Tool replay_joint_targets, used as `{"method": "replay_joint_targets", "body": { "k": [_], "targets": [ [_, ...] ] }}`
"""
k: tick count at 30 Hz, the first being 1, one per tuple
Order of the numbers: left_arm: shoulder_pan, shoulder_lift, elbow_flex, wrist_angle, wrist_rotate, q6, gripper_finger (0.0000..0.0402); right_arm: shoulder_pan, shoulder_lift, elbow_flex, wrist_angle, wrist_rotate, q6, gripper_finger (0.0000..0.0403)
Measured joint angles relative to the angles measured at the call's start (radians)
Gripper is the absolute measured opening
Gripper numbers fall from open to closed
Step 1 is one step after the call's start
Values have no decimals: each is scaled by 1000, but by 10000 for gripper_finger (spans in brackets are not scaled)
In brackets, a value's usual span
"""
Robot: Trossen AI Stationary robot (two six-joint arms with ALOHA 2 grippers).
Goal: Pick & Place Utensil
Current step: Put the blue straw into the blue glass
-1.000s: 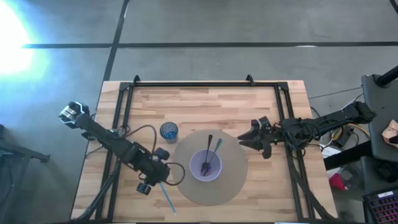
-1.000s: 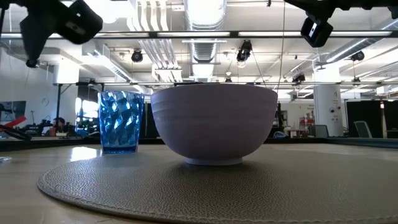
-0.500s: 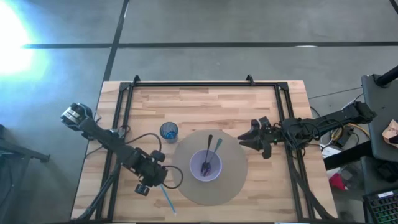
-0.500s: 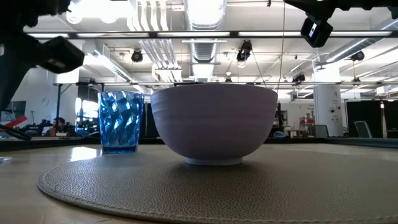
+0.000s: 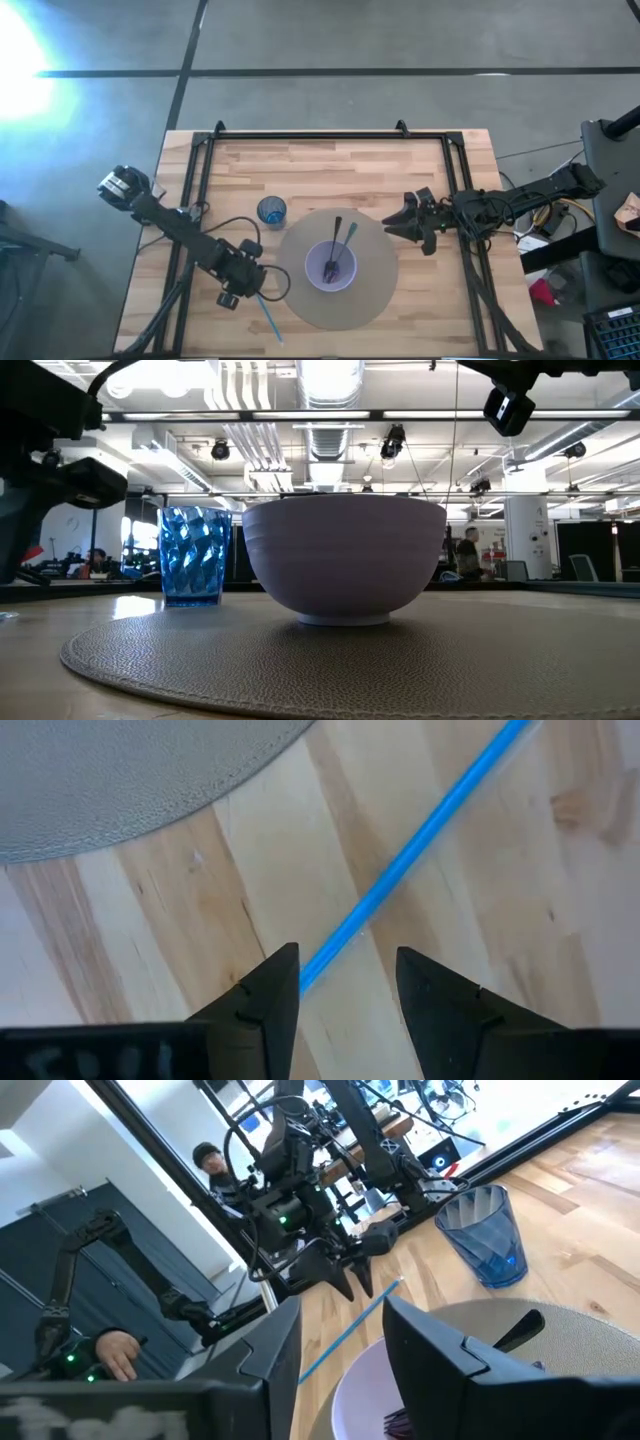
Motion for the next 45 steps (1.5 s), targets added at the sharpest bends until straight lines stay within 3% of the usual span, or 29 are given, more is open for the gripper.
{"method": "replay_joint_targets", "body": {
  "k": [11, 27, 40, 45],
  "targets": [
    [0, 3, -56, 59, -25, 2, 158, 0, 0, 0, 0, 0, -20, 132],
    [0, 135, -31, 44, -35, 5, 154, 0, 0, 0, 0, 0, -26, 131],
    [2, 137, -33, 28, -21, 8, 16, 0, 0, 0, 0, 0, -26, 123],
    [2, 138, -32, 23, 19, 25, 7, 0, 0, 0, 0, 0, -26, 123]
  ]
}}
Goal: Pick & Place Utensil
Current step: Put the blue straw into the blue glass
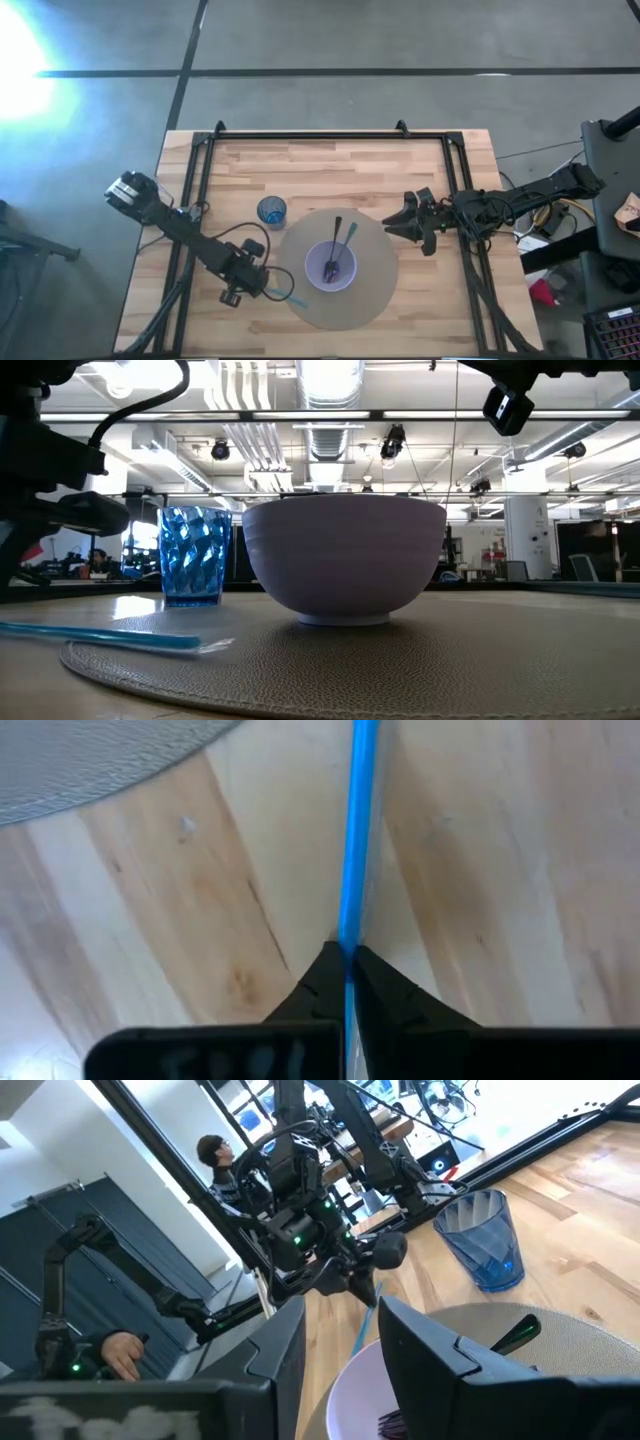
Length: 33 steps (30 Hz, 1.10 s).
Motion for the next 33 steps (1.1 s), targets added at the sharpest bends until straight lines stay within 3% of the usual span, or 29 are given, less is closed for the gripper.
{"method": "replay_joint_targets", "body": {
  "k": [13, 24, 33],
  "targets": [
    [-8, -5, 88, -121, 60, 5, 1, 0, 0, 0, 0, 0, 0, 123],
    [-10, -54, 187, -344, 30, -46, 0, 0, 0, 0, 0, 0, -5, 123],
    [-10, -85, 345, -619, -75, -55, 0, 0, 0, 0, 0, 0, -12, 123]
  ]
}}
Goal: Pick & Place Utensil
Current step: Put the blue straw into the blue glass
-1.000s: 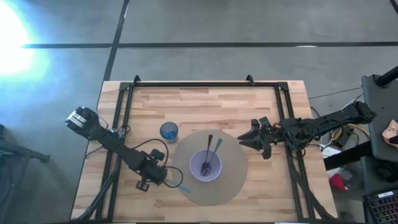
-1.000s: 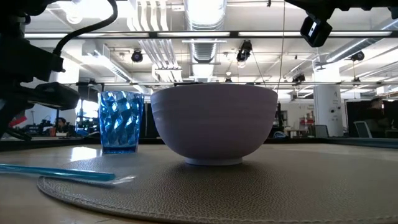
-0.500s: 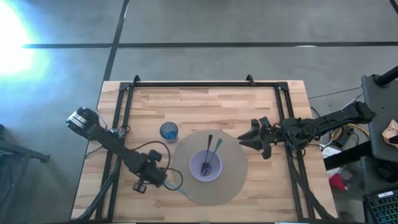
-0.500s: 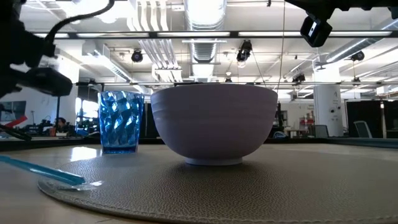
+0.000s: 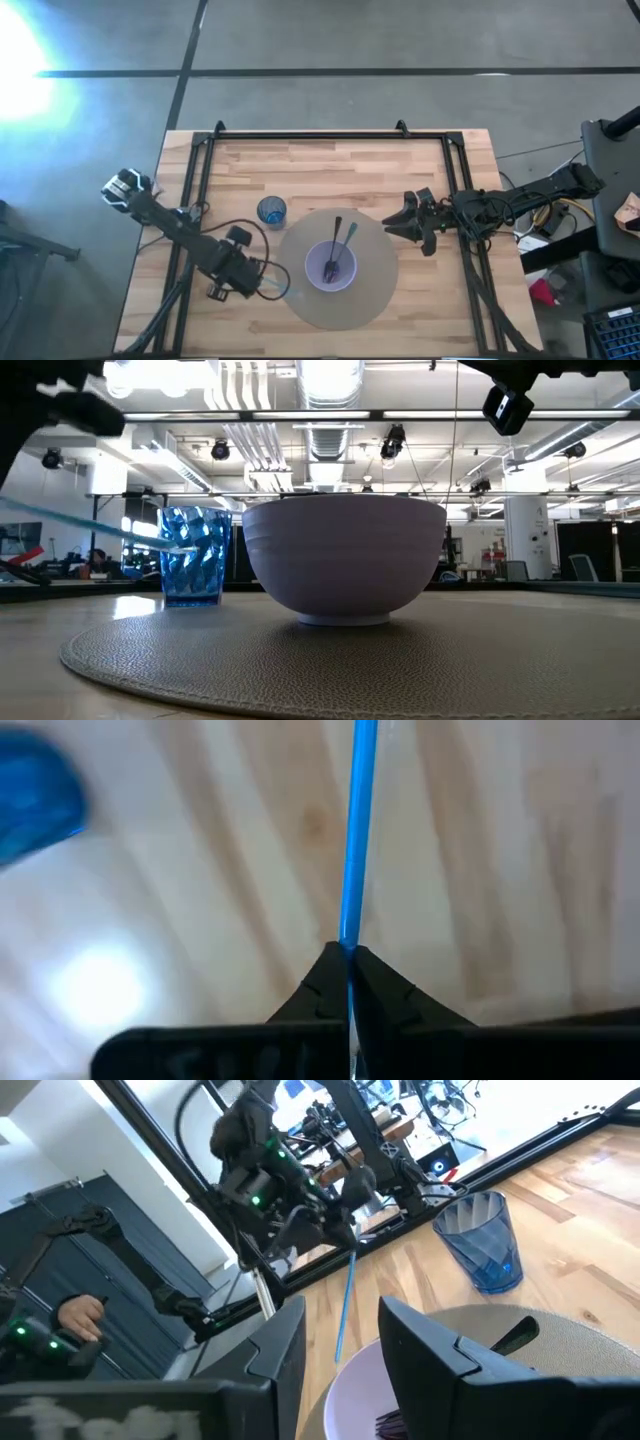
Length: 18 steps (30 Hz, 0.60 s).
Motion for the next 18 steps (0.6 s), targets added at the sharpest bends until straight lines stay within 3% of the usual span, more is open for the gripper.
{"method": "replay_joint_targets", "body": {
  "k": [11, 18],
  "targets": [
    [1, 1, 228, -307, -182, -15, 0, 0, 0, 0, 0, 0, -7, 123],
    [2, -15, 288, -308, -297, 36, 0, 0, 0, 0, -1, 0, -7, 123]
  ]
}}
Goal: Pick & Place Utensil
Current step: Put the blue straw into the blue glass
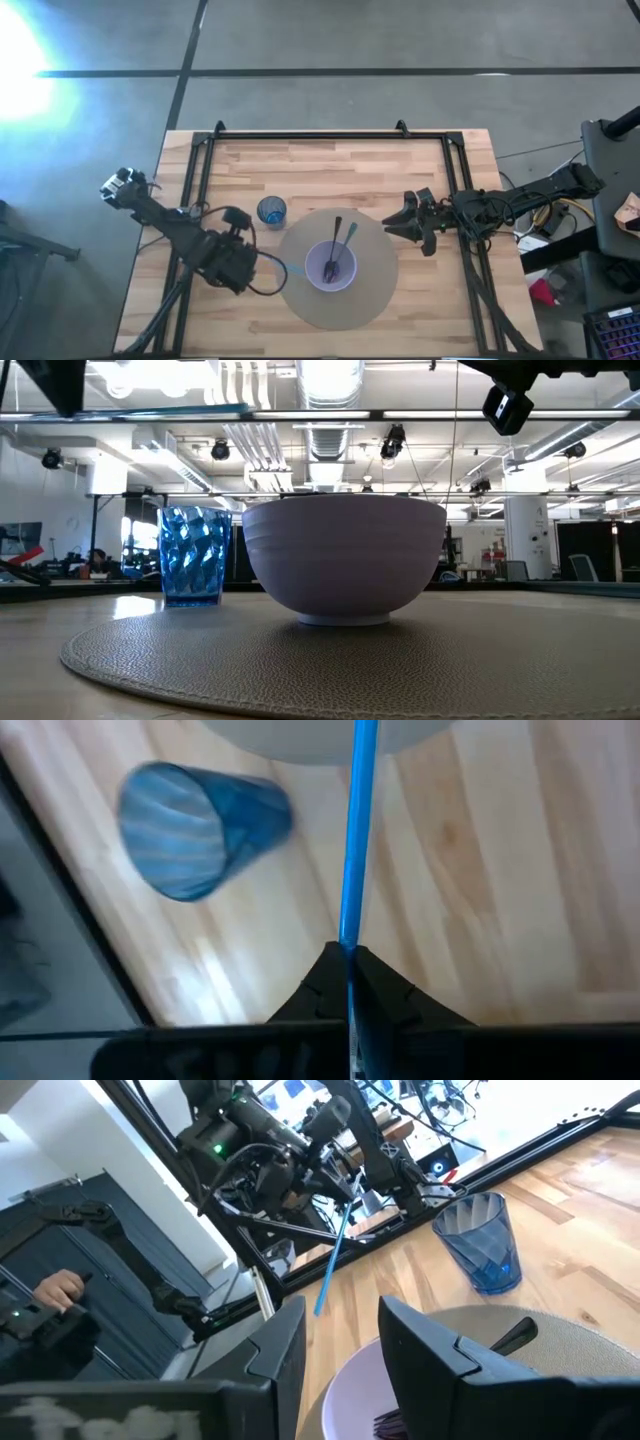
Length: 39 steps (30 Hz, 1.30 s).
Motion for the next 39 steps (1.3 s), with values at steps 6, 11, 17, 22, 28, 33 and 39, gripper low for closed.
{"method": "replay_joint_targets", "body": {
  "k": [6, 11, 17, 22, 28, 33, 39],
  "targets": [
    [4, -5, 10, 1, -73, 63, 0, 0, 0, -2, 0, 0, 0, 123],
    [36, -35, 1, 1, -101, 88, 0, 0, 0, -6, 0, 0, 0, 123],
    [84, -116, 1, 1, -133, 127, 0, 0, 0, -10, 0, 0, 0, 123],
    [133, -194, 1, 1, -161, 184, 0, 0, 0, -11, 0, 0, 0, 123],
    [205, -254, 0, 1, -258, 289, 0, 0, 0, -13, 0, 0, 0, 123],
    [265, -264, 0, 1, -338, 377, 0, 0, 0, -13, 0, 0, 0, 123],
    [314, -254, 0, 1, -414, 482, 0, 0, 0, -13, 0, 1, 0, 123]
  ]
}}
